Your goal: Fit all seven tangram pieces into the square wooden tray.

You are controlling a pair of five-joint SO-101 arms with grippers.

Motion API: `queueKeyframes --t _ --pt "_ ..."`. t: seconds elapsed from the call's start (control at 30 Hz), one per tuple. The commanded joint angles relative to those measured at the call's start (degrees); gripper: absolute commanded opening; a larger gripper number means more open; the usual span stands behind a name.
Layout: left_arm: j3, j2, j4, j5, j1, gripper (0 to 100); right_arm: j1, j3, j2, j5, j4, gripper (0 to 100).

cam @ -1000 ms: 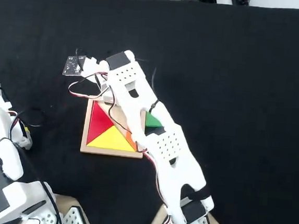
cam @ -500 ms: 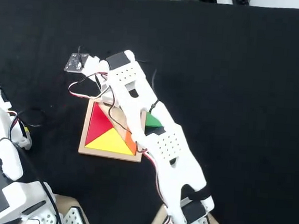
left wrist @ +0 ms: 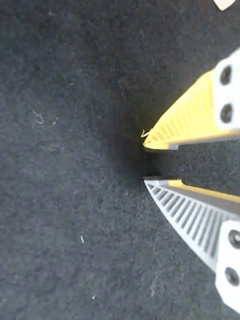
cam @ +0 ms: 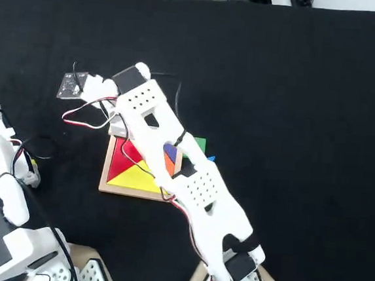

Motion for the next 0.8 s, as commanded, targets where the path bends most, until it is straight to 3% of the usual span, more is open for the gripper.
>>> queueKeyframes --t 0.0,0.23,0.77 --pt "0.0 -0.9 -0.5 0.1 -1.1 11 1.0 0.6 -2.6 0.9 0.6 3.0" --pt "0.0 -0.9 -0.5 0.1 -1.1 11 6.5 0.8 1.7 1.2 -1.1 1.1" --pt "0.0 -0.9 -0.6 0.1 -1.1 11 -0.3 0.1 5.1 1.0 -0.6 1.1"
